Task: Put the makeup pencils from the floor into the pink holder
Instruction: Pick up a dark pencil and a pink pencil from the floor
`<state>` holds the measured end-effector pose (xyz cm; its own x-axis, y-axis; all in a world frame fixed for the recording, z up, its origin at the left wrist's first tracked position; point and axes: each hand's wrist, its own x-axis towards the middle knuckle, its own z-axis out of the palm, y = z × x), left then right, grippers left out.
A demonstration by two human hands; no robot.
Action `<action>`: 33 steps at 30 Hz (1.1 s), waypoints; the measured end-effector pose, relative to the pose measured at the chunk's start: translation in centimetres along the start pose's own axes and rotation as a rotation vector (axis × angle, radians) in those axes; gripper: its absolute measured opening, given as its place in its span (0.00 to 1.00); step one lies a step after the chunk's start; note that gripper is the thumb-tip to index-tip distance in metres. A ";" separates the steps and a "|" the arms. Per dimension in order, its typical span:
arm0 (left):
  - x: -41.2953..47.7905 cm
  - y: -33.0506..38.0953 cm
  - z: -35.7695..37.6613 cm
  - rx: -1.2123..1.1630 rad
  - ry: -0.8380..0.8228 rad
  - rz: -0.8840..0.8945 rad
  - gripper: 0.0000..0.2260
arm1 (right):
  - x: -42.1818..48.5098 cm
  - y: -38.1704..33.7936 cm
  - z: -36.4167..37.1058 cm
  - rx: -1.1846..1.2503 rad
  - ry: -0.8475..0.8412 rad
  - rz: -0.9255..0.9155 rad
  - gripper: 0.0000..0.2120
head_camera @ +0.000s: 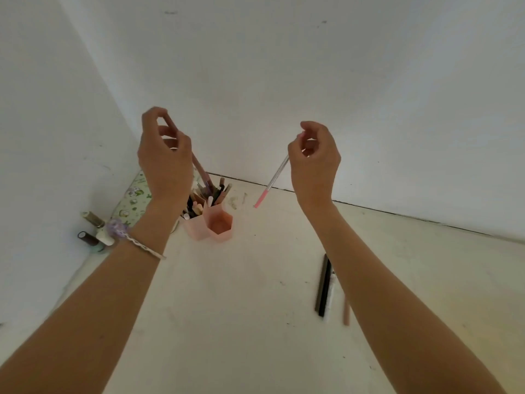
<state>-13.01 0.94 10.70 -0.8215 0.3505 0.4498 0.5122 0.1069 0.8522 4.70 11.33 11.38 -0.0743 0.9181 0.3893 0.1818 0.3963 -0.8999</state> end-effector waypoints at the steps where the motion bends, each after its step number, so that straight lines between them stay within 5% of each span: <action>1: 0.0 -0.6 -0.3 0.045 -0.021 -0.004 0.14 | -0.2 -0.5 0.5 0.025 0.020 -0.020 0.09; 9: -2.1 -5.1 -0.3 0.525 -0.510 0.013 0.07 | -2.2 -1.4 4.0 0.136 -0.004 -0.044 0.08; 12: -1.0 -5.0 -0.6 0.678 -0.467 0.074 0.13 | -2.6 -1.3 5.3 0.154 -0.007 -0.070 0.08; 16: 0.2 -4.4 -1.9 0.520 -0.311 0.007 0.13 | -3.3 -0.6 7.0 0.113 -0.073 -0.142 0.08; 23: -1.2 -2.0 -1.2 0.385 -0.334 0.054 0.13 | -6.2 3.4 7.9 -0.331 -0.548 -0.239 0.09; 28: -6.3 1.5 2.9 0.326 -0.425 0.170 0.11 | -4.3 4.3 2.8 -0.283 -0.258 -0.104 0.17; 33: -14.9 3.0 8.9 0.459 -0.894 0.062 0.12 | -1.5 6.5 -4.8 -0.289 -0.184 0.098 0.14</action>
<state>3.02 4.32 4.20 -0.3966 0.9173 -0.0364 0.7497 0.3465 0.5638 10.69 12.53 5.93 -0.2138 0.9473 0.2384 0.4645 0.3133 -0.8283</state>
